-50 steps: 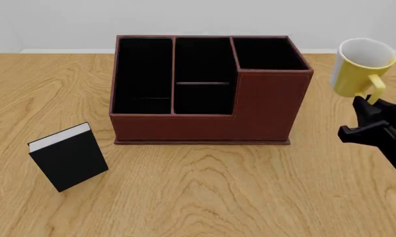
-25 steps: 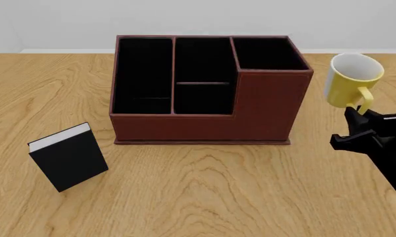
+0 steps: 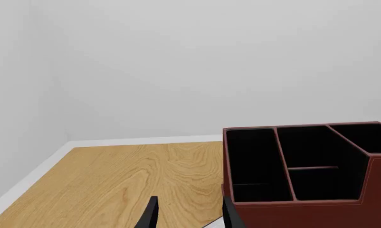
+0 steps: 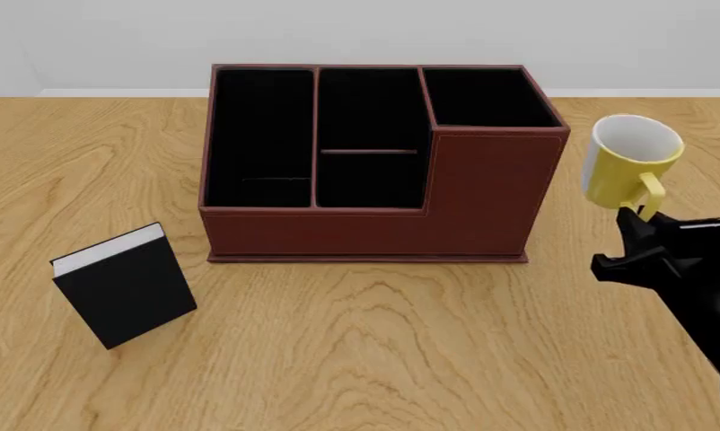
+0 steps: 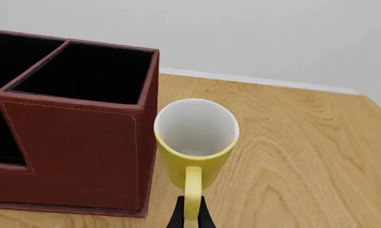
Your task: Pick up the yellow and white mug and place it to the right of the caddy.
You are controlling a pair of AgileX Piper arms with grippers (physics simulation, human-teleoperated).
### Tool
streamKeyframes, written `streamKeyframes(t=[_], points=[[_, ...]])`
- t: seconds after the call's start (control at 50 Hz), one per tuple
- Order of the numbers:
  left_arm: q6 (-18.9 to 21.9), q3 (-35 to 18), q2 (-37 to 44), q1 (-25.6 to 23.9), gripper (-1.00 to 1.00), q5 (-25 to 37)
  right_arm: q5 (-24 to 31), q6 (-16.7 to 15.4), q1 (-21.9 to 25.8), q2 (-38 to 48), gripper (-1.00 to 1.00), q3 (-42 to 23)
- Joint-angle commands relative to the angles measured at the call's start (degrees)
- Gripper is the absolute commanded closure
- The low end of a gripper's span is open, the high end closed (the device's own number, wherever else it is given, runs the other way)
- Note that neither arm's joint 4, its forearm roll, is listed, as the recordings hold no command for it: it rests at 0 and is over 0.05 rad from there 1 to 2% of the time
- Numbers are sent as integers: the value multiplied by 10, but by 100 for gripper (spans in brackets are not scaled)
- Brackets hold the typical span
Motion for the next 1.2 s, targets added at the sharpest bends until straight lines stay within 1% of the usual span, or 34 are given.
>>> streamKeyframes(t=[0.02, 0.12, 0.18, 0.46, 0.68, 0.82, 1.2], points=[[2, 0, 0, -1, -100, 1, -41, 6, 0, 43, 100, 4], [2, 0, 0, -2, -100, 1, -45, 8, -1, 49, 100, 4], [2, 3, 0, -2, -100, 0, -59, 8, -2, 67, 100, 4], [3, 5, 0, 0, -100, 1, -83, 10, -5, 94, 100, 6], [1, 6, 0, 1, -100, 0, -119, 11, -1, 143, 100, 5], [2, 9, 0, 0, -100, -2, -120, 6, -4, 157, 100, 0], [1, 9, 0, -2, -100, 0, -121, 10, -4, 192, 100, -17]])
